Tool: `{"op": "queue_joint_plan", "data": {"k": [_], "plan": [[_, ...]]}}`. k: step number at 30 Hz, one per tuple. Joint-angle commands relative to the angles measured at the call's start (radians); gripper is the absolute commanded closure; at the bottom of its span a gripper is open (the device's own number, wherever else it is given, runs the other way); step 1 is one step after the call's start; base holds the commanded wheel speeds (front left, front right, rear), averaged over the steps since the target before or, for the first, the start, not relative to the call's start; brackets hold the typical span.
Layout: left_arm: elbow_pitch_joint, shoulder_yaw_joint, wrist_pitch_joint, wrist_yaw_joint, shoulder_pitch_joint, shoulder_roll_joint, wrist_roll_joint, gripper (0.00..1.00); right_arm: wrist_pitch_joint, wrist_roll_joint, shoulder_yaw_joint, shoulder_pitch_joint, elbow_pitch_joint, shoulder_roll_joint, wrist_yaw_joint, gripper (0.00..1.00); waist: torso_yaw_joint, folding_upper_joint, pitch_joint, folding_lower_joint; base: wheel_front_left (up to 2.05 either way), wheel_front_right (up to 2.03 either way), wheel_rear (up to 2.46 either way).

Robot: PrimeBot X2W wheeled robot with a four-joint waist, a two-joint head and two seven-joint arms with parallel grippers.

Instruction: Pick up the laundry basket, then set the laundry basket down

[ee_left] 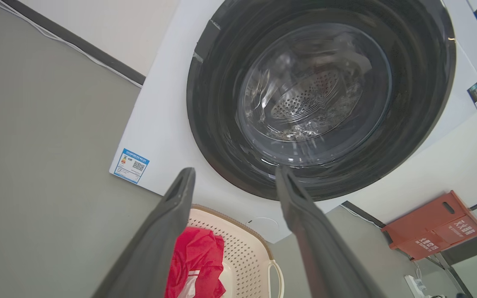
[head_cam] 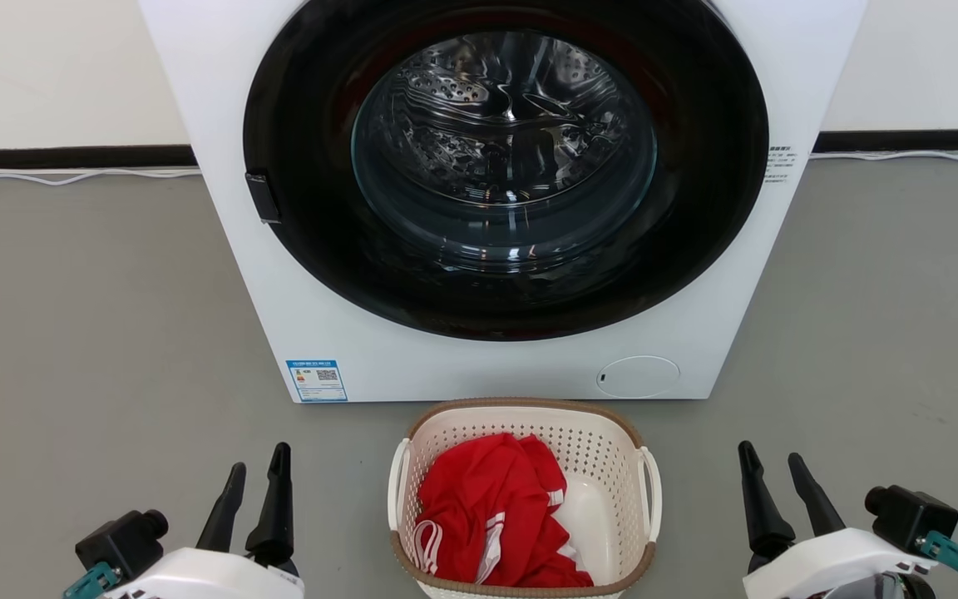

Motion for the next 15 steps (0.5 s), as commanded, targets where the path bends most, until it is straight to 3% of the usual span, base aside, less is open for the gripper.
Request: {"op": "queue_joint_plan", "data": {"k": [1,15], "plan": [[-0.028,0.016,-0.017,0.007,-0.016,0.011,0.039,0.00,-0.019,-0.045,0.022,-0.049,-0.017,-0.006,0.005,0.00,0.001,0.0000,-0.001,0.0000,0.00,0.00,0.00],[-0.033,0.017,-0.058,0.011,-0.005,0.013,0.230,0.00,-0.060,-0.215,0.029,-0.053,0.011,-0.005,0.006,0.00,0.002,0.0000,-0.001,0.0000,0.00,0.00,0.00]]}}
